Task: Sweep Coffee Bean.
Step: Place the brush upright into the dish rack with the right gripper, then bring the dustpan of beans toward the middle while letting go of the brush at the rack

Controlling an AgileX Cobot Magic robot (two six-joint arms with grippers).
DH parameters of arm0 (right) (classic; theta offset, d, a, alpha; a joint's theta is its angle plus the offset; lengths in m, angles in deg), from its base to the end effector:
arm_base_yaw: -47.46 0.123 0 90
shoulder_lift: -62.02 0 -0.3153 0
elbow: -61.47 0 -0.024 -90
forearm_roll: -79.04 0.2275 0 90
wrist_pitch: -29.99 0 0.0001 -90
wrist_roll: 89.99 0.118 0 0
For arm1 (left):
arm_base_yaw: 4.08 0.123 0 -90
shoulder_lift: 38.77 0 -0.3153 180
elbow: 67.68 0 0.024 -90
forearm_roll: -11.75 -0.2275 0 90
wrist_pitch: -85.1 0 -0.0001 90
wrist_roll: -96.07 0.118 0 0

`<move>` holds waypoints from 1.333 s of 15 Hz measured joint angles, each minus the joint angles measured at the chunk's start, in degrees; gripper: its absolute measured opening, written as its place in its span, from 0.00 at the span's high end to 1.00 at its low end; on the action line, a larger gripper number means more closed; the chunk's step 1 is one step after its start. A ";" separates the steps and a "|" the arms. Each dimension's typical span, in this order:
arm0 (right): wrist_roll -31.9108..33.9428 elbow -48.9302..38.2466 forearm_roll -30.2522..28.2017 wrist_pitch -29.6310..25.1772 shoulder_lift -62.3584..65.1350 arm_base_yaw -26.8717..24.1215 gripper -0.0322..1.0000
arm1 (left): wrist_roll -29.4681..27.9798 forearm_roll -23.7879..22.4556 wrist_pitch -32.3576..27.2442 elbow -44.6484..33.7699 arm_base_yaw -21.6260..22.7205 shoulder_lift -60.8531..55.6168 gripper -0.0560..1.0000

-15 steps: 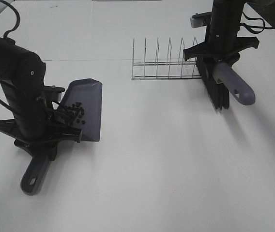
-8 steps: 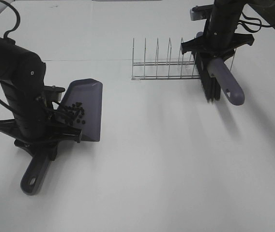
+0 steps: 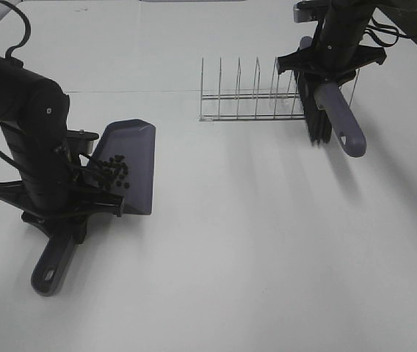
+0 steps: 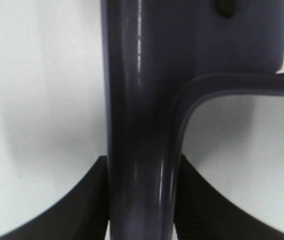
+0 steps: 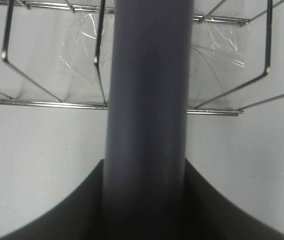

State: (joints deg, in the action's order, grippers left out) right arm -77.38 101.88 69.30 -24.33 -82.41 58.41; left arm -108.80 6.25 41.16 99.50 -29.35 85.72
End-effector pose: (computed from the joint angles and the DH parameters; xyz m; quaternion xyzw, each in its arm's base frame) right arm 0.5203 0.0841 0.1662 -0.0215 0.9791 -0.0372 0.1990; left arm 0.3181 -0.1415 0.1142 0.0384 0.9987 0.0344 0.0041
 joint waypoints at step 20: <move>0.11 0.00 0.17 -1.20 8.14 0.00 0.31 | 0.00 0.00 0.00 0.00 0.00 0.00 0.62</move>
State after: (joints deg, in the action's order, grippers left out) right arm -77.27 101.88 69.47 -25.53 -74.28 58.41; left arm -108.80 6.25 41.16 99.50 -29.35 85.72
